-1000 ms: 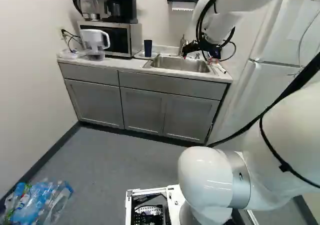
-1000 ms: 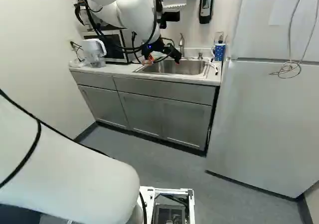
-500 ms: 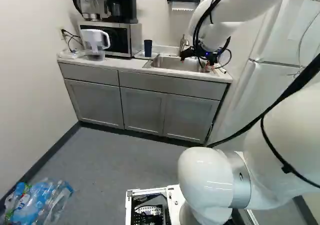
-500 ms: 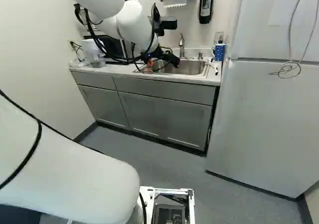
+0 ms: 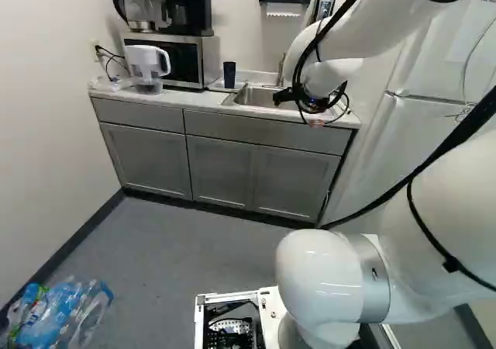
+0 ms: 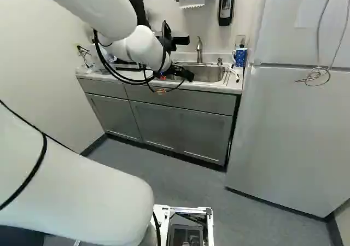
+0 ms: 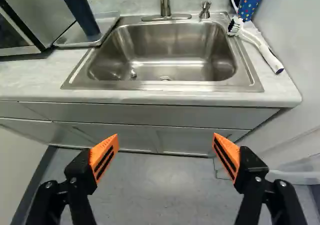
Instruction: Rinse the cup and place it in the tray
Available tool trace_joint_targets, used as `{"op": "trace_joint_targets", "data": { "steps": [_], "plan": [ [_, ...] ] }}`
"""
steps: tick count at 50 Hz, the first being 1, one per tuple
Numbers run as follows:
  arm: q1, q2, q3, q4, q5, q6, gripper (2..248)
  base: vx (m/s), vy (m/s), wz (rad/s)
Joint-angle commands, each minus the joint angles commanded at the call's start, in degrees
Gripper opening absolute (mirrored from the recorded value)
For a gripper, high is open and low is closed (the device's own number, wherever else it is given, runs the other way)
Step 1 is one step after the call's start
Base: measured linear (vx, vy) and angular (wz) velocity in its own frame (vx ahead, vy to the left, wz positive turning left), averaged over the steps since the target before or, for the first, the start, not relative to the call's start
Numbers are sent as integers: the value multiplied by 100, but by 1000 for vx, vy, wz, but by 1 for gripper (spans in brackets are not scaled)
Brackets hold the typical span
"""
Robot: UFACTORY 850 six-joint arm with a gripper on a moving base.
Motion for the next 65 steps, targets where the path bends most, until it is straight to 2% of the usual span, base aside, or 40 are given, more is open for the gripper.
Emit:
{"op": "trace_joint_targets", "data": {
  "steps": [39,65],
  "plan": [
    [491,22,1601,-240,2393,61,247,0,0,0],
    [741,33,2418,-362,3614,91,247,0,0,0]
  ]
}}
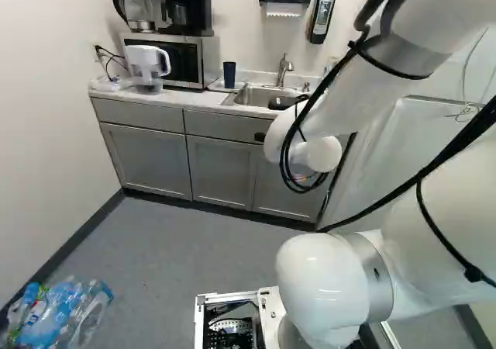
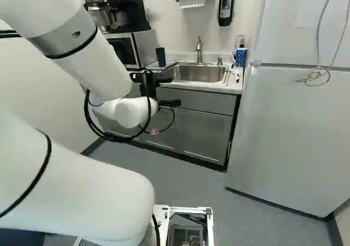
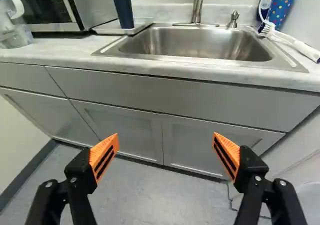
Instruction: Rinse the cup and place it in the tray
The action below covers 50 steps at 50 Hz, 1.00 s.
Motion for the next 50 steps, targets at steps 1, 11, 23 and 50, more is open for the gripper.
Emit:
{"op": "trace_joint_targets", "data": {
  "steps": [1,11,23,50],
  "plan": [
    [8,0,26,-4,38,1,247,0,0,0],
    [79,4,259,-39,386,10,247,0,0,0],
    [148,7,482,-72,720,18,247,0,0,0],
    [233,10,759,-114,1134,29,247,0,0,0]
  ]
}}
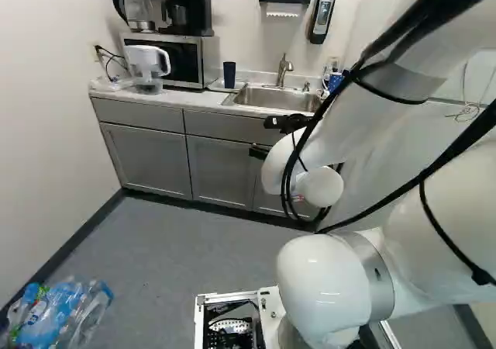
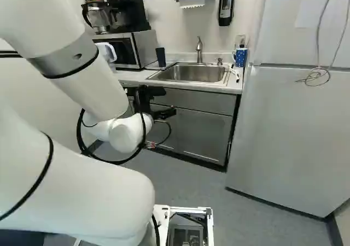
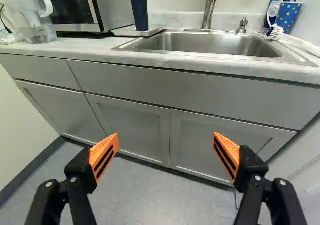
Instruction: Rinse the cup and place it in the tray
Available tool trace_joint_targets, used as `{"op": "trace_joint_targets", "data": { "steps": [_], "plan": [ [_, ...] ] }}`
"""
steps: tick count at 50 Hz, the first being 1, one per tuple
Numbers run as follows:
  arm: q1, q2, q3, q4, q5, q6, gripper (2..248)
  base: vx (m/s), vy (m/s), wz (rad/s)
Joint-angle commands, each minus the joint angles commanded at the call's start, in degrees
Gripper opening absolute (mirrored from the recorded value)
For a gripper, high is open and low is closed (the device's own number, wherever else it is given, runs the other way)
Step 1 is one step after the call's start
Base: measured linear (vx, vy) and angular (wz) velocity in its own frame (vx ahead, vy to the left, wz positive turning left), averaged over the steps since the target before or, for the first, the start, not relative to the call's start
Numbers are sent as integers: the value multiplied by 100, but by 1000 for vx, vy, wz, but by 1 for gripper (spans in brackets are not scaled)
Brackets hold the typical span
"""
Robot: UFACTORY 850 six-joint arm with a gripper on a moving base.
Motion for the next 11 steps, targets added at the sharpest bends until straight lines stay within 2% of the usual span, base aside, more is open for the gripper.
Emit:
{"op": "trace_joint_targets", "data": {
  "steps": [11],
  "plan": [
    [7,0,22,-3,33,1,247,0,0,0]
  ]
}}
